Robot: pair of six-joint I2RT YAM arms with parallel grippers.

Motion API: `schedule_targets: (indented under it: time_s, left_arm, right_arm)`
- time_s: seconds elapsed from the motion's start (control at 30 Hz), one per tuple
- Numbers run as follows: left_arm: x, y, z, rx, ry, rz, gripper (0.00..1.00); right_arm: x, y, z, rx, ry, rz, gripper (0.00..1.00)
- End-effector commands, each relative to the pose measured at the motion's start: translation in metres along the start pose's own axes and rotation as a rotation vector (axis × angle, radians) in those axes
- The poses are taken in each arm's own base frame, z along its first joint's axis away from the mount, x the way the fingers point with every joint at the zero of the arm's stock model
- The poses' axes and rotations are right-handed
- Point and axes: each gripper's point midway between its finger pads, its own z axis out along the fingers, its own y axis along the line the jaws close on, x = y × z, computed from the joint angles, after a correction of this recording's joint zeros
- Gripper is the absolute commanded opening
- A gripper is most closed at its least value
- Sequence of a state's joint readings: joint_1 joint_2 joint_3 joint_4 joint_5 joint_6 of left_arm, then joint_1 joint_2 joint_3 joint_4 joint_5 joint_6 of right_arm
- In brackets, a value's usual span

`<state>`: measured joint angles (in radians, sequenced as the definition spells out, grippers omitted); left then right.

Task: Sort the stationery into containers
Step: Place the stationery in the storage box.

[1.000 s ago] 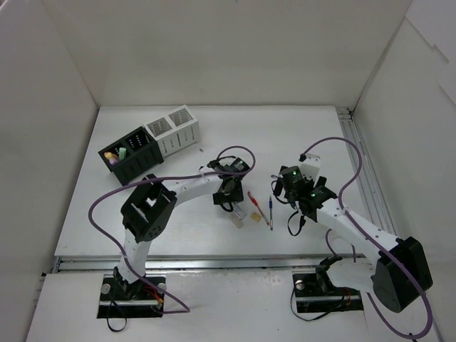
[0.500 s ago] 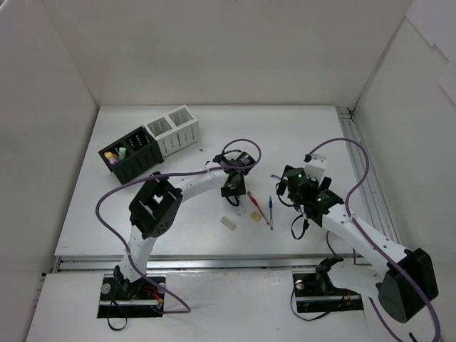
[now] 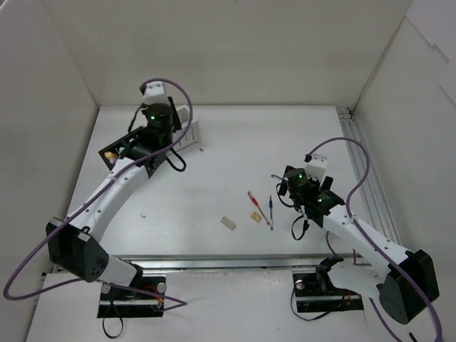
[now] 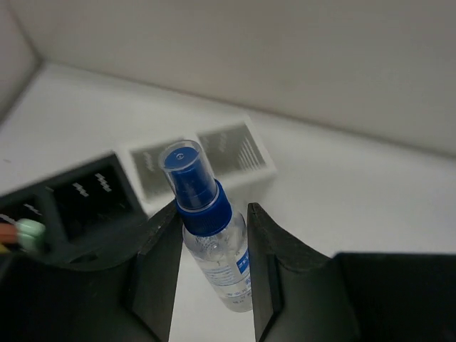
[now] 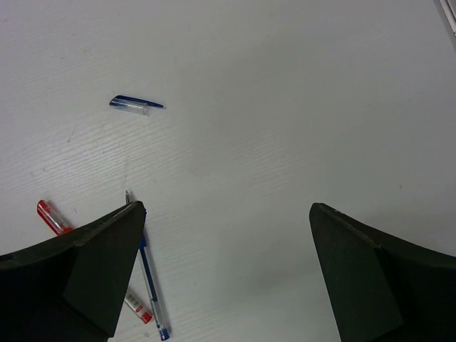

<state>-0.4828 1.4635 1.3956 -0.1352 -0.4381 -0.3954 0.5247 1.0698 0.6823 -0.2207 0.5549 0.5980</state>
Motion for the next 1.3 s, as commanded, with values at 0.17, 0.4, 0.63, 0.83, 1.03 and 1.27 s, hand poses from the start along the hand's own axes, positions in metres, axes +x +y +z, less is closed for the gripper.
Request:
schedule_targets:
  time_s: [0.17, 0.4, 0.63, 0.83, 1.03, 1.27]
  left_arm:
    - [-0.08, 0.123, 0.052, -0.359, -0.297, 0.062, 0.0]
    - [-0.056, 0.166, 0.088, -0.454, -0.259, 0.037, 0.0]
    - [-0.014, 0.199, 0.107, -0.517, -0.211, -0.018, 0.0]
    - [0.01, 0.191, 0.113, -0.485, -0.144, -0.01, 0.27]
    - [0.008, 0.184, 0.1, -0.487, -0.137, -0.018, 0.54]
    - [0.011, 0.183, 0.078, -0.489, -0.075, -0.098, 0.91]
  right_arm:
    - [-0.02, -0.005, 0.001, 0.067, -0.073, -0.033, 0.98]
    - [-0.02, -0.009, 0.002, 0.086, -0.075, -0.06, 0.98]
    - [-0.015, -0.007, 0.002, 0.063, -0.058, -0.069, 0.98]
    - [-0.016, -0.001, -0.001, 0.03, -0.054, -0.059, 0.98]
    - [-0.01, 0.001, -0.002, 0.007, -0.037, -0.049, 0.98]
    - [-0.006, 0.0, -0.012, -0.047, -0.043, -0.021, 0.98]
